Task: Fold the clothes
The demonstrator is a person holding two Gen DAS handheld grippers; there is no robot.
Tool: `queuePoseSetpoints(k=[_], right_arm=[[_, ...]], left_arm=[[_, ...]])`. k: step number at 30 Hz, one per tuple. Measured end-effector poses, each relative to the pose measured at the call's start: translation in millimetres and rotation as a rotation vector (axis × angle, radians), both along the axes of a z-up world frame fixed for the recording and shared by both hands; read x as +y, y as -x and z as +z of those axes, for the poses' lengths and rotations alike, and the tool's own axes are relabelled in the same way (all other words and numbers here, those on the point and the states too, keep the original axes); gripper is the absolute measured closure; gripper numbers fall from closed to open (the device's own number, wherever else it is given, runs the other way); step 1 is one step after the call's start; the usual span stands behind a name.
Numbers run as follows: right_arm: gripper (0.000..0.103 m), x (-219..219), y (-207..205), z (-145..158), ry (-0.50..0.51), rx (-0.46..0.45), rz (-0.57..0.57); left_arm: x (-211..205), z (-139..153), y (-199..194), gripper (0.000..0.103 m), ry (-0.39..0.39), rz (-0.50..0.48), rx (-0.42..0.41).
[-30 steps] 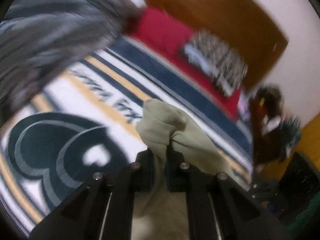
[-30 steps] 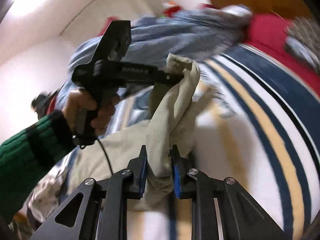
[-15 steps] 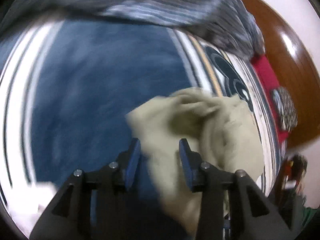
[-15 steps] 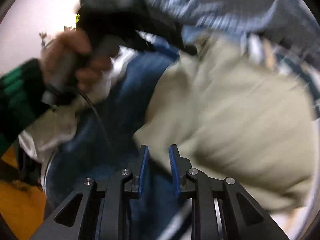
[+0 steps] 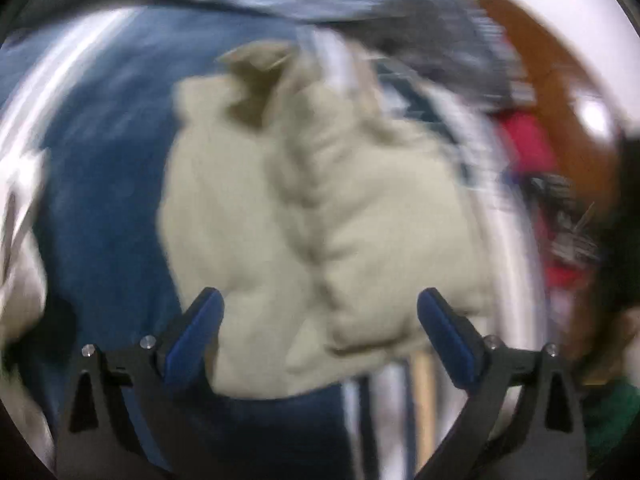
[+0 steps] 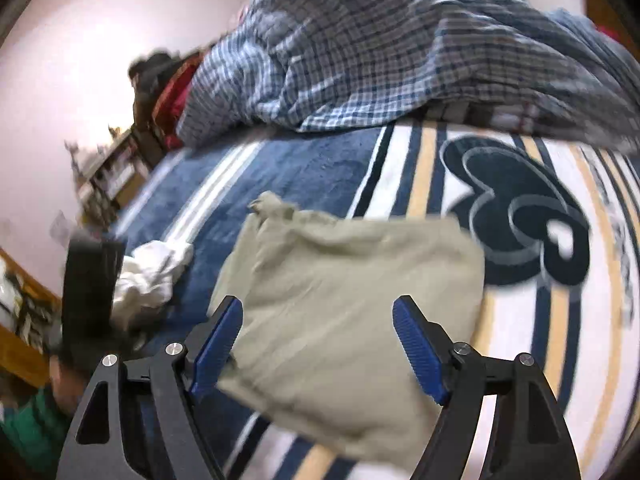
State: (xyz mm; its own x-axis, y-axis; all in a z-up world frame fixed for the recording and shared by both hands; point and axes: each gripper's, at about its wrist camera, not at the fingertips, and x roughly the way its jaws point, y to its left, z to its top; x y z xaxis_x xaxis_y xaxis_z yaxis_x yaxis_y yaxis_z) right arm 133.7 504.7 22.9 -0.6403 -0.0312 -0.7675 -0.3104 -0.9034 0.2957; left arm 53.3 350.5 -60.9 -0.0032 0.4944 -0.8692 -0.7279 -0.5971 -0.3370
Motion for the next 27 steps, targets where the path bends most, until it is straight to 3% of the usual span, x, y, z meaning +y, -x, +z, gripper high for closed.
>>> queuePoseSetpoints(k=[1,2,7,10,11,12,13,14,18,22,25,27], right_arm=[[0.024,-1.7,20.8,-0.1,-0.034,-0.029,0.048],[0.024,-4.4,40.3,-2.0,-0.074,-0.060,0.092],[0.024,-28.6,122.4,-23.8,-0.166,-0.211,0.265],[0.028,-43.7,156.1,-47.8,-0.183,-0.292,0.320],[0.039,-46.3,161.9,-56.1,-0.157,-0.318,0.340],[0.073,-43.1,165.4,-62.0,-0.116,-0.338,0.328],[0.080,-35.9,167.4,-66.1,-0.065,-0.353,0.293],[0.080,-26.0,167.2,-66.2,0.000,-0.341,0.257],[0.080,3.1,152.6,-37.5,0.183,-0.197,0.162],[0.080,-15.2,170.1,-19.2,0.203,-0.174,0.180],[0.080,-39.2,191.4,-37.5,0.272,-0.212,0.204],[0.080,-53.5,194.2,-44.9,0.206,-0.256,0.184]], left_arm=[[-0.8,-1.0,-5.9,0.005,0.009,0.031,0.050],[-3.3,-1.5,-6.7,0.005,0.001,0.068,0.050],[-2.9,-9.0,3.3,0.001,-0.053,0.178,-0.026],[0.1,-13.8,6.5,0.005,-0.092,0.212,-0.040],[-1.3,-13.4,5.3,0.023,-0.117,0.212,-0.031],[-2.7,-12.6,4.7,0.032,-0.119,0.221,-0.018],[-4.9,-10.5,4.6,0.043,-0.124,0.229,-0.010],[-8.4,-5.8,4.0,0.065,-0.149,0.229,-0.005],[-24.2,23.8,-5.0,0.074,-0.231,0.222,0.062],[-57.8,49.8,-15.5,0.096,-0.242,0.310,0.181],[-77.4,38.1,-5.1,0.095,-0.211,0.364,0.129],[-86.2,26.3,2.1,0.099,-0.194,0.381,0.079]])
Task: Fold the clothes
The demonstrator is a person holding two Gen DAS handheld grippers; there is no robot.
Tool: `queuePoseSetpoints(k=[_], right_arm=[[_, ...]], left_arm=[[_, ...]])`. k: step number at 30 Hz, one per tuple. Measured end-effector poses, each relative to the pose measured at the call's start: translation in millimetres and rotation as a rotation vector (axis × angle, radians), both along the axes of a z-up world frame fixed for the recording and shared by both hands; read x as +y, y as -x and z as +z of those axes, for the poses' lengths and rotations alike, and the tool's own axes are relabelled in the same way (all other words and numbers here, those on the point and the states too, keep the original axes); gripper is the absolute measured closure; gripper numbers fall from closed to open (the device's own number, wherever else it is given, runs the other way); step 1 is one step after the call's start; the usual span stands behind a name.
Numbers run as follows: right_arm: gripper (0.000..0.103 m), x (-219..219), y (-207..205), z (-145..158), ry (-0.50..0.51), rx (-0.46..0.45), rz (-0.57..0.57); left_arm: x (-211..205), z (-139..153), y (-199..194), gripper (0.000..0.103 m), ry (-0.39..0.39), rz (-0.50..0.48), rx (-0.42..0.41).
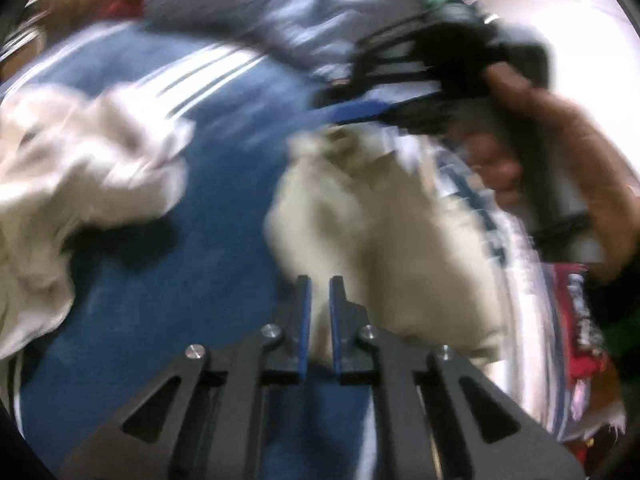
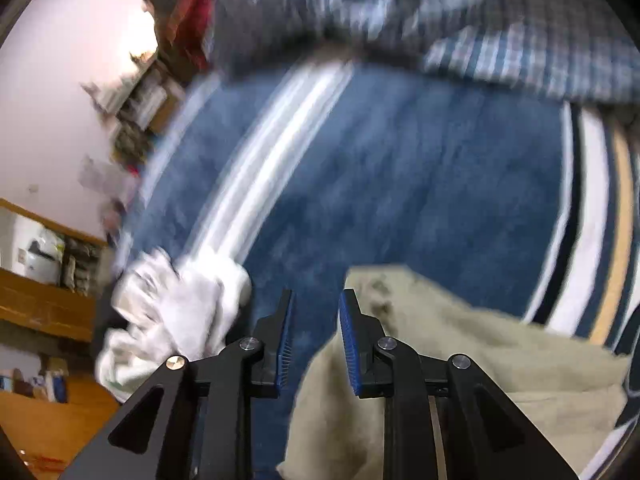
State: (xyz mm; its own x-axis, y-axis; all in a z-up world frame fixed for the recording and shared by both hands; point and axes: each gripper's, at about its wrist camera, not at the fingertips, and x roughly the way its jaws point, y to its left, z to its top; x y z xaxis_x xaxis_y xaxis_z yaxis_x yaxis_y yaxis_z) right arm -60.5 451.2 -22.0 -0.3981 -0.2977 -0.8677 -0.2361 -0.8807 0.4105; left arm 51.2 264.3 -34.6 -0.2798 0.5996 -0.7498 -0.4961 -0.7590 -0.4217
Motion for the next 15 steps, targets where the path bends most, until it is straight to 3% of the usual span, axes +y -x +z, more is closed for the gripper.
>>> queuePoseSetpoints(k=[1,3,4,5,6,7,10,12,14,15], right_arm=[[0.080,-1.5,-4.3,5.4,-0.023,0.025,-0.010],[0.076,2.4,-24.1,17.4,-0.046,0.075,-0.022],[0.067,4.8,-38.6,22.0,-0.072,0.083,-0.025],[0.061,6.9,-53.5,25.7,-0.100,0.088,-0.026],[0.049,10.8,-65.0,27.6,-0.110,0.085,-0.031],[0.044,15.9,-74.2,28.1,-0.108,0.077,-0.041],[0.044,31.2,-101.7,29.5,-0.103,0.053,-0.069],[0.044,40.0,-117.7,30.2,-0.092,0.042,-0.086],[0.044,44.0,-125.0,26.9,-0.084,0.025,-0.106],[0.044,43.9,-125.3,23.8,-0.093,0.012,-0.105]], left_arm=[[-4.2,-2.2,2.9,0.098,-0.036,-0.014,-0.036],[-9.5,4.5,-1.4,0.076,-0.104,-0.034,-0.047],[-7.6,12.0,-7.8,0.046,-0.128,-0.057,-0.016],[-4.0,19.7,-14.1,0.032,-0.152,-0.084,0.020],[3.7,26.5,-19.6,0.030,-0.151,-0.098,0.061],[13.3,29.0,-25.8,0.024,-0.141,-0.114,0.082],[43.9,22.6,-34.9,0.027,-0.041,-0.119,0.066],[58.1,4.7,-29.6,0.027,-0.045,-0.138,-0.018],[65.9,-4.9,-27.8,0.035,-0.060,-0.153,-0.046],[69.2,-8.5,-27.3,0.046,-0.071,-0.162,-0.054]])
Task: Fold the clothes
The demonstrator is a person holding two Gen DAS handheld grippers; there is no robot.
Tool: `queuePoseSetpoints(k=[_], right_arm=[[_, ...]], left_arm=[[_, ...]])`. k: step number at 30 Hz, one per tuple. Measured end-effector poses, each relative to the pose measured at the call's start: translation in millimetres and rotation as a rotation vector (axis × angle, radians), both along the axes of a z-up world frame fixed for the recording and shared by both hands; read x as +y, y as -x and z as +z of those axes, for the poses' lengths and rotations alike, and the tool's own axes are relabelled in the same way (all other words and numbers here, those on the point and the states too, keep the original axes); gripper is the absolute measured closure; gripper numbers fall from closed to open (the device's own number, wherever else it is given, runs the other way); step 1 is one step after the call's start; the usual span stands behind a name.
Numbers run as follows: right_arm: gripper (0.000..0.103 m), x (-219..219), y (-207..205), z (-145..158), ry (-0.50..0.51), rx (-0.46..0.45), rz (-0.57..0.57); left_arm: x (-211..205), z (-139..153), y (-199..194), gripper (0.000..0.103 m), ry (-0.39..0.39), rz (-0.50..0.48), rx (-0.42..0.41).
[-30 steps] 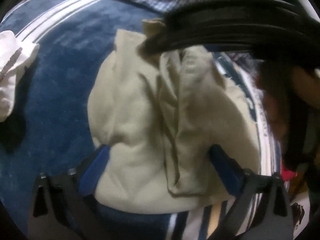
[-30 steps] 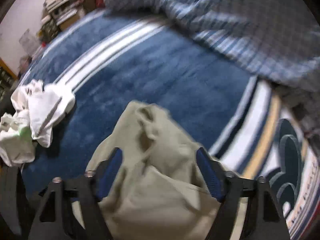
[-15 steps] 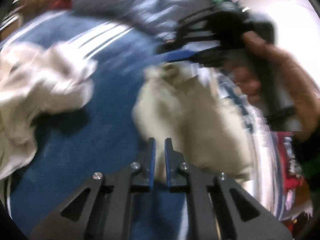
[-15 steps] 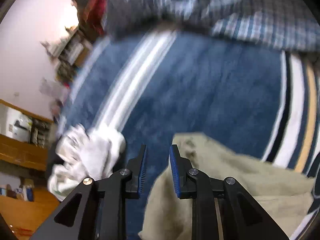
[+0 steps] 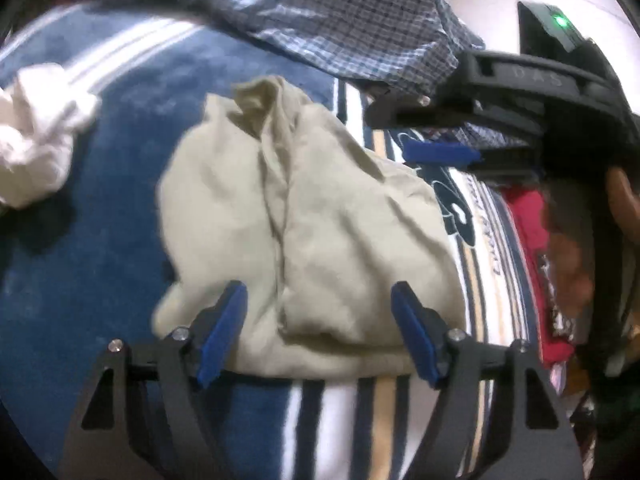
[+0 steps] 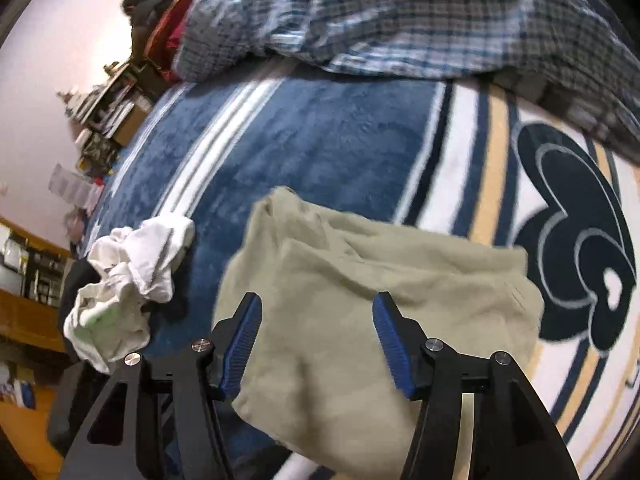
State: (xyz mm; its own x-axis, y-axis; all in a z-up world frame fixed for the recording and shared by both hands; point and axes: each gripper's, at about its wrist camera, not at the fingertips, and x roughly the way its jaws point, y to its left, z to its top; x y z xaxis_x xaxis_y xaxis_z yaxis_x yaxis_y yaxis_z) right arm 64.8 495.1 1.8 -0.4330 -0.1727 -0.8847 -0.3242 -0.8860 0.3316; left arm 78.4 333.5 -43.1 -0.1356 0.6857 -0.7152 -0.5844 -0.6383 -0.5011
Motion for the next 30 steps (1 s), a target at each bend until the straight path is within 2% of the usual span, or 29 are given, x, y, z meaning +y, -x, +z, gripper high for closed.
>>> queuePoseSetpoints(k=[1,3,4,7,10,14,16,17,18,19,21,24,26,28,30], right_arm=[[0.044,-0.8,0.5,-3.5,-0.008,-0.014,0.010],[0.044,-1.5,3.4,-9.9,-0.009,-0.029,0.014],[0.044,-1.6,6.6,-12.9,0.000,-0.033,0.019],[0.044,-6.6,26.6,-16.7,-0.057,-0.054,0.058],[0.044,-17.5,54.6,-20.4,-0.141,-0.096,0.122],[0.044,-44.5,97.1,-30.0,-0.266,-0.126,0.242],[0.044,-52.4,115.5,-44.3,-0.290,-0.162,0.276],[0.049,-55.6,124.2,-52.4,-0.299,-0.184,0.290],[0.080,-58.7,133.0,-60.6,-0.308,-0.205,0.304],[0.087,-55.0,138.6,-65.6,-0.279,-0.225,0.280],[0.087,-33.8,137.6,-58.8,-0.097,-0.187,0.164],[0.088,-23.2,131.7,-43.7,0.100,-0.116,0.112],[0.088,-26.0,133.2,-41.8,0.125,-0.098,0.093],[0.087,-34.1,139.6,-54.2,0.082,-0.116,0.083],[0.081,-42.9,146.9,-73.2,0.040,-0.161,0.084]], left_arm=[[4.4,-2.8,0.3,0.066,0.015,0.001,0.008],[11.1,-5.2,-1.2,0.070,0.013,-0.015,0.025],[12.0,-6.5,-2.0,0.078,0.013,-0.018,0.022],[13.9,-15.2,0.8,0.082,0.025,-0.006,-0.015],[7.7,-24.2,5.8,0.090,-0.022,0.021,-0.086],[1.6,-19.6,1.5,0.095,-0.072,0.041,-0.091],[1.4,-14.7,-0.9,0.095,-0.082,0.044,-0.078],[2.1,-12.7,-2.1,0.096,-0.083,0.038,-0.072],[0.6,-10.7,-3.3,0.096,-0.080,0.044,-0.066],[-3.2,-9.7,-4.1,0.096,-0.088,0.043,-0.073],[-14.5,-6.5,-6.4,0.097,-0.106,0.036,-0.085],[-39.1,3.2,-12.5,0.097,-0.093,0.050,-0.050],[-56.6,7.2,-13.3,0.097,-0.063,0.095,-0.003],[-67.4,2.2,-7.5,0.098,-0.012,0.142,0.015],[-78.3,-16.9,6.8,0.101,0.027,0.193,-0.038]])
